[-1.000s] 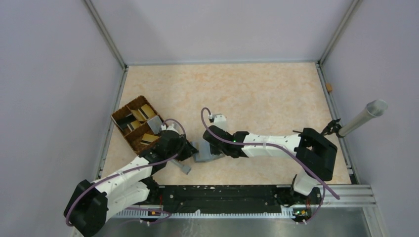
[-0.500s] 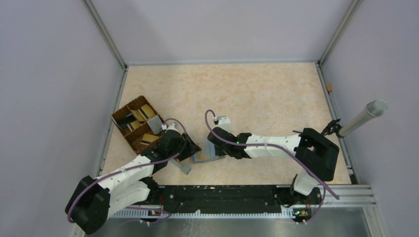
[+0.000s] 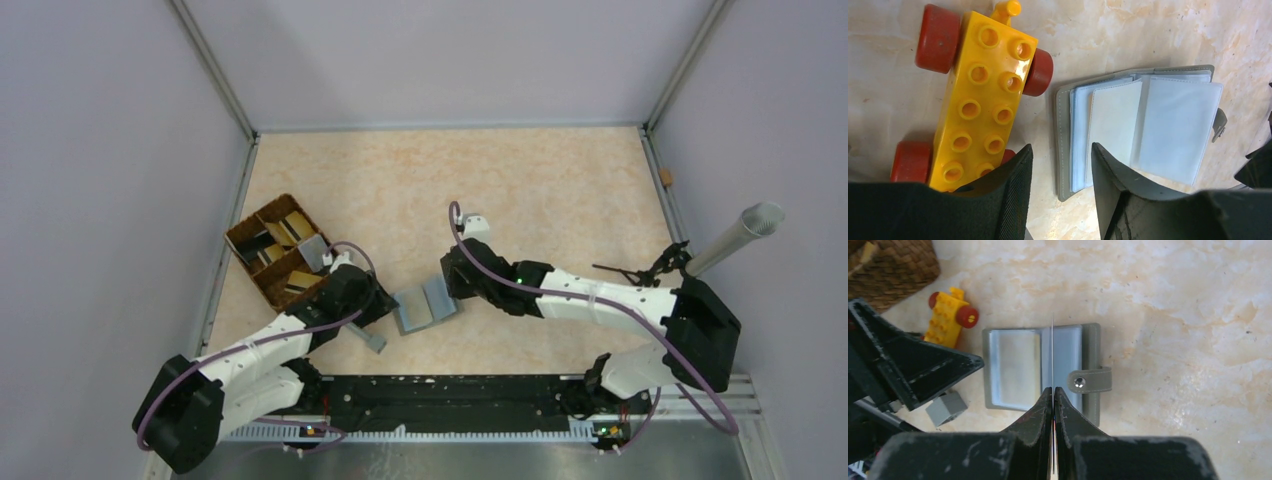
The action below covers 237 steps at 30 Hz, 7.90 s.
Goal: Put the credit cards into the card holder
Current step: Turn over the card slot in the card holder, then insert the credit card into the card holder, then pick up the credit card from the storage box.
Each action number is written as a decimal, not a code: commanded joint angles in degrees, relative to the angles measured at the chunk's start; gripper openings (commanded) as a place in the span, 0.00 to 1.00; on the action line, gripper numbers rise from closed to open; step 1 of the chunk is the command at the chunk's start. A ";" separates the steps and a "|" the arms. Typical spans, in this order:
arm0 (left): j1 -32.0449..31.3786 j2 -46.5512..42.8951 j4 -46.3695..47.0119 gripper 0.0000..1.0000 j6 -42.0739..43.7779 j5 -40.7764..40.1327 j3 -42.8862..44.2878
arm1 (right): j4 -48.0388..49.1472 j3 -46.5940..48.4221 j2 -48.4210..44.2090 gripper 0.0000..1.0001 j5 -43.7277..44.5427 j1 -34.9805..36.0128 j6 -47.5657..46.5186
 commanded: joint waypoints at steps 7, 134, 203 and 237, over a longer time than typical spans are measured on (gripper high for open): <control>0.28 -1.57 3.13 0.58 0.06 0.47 -0.51 | 7.70 0.88 -0.50 0.00 -9.07 0.34 -5.06; -0.48 11.02 -5.36 0.35 4.00 -0.63 4.72 | 16.93 -3.05 15.02 0.52 -27.85 -7.75 -10.70; -6.35 15.82 7.94 0.30 -3.37 5.44 5.09 | 11.28 2.21 17.37 0.52 -30.07 -6.81 -12.17; 19.71 3.02 -29.94 0.93 46.12 -0.75 34.91 | 10.82 -7.58 -10.85 0.69 -31.83 -18.86 -15.78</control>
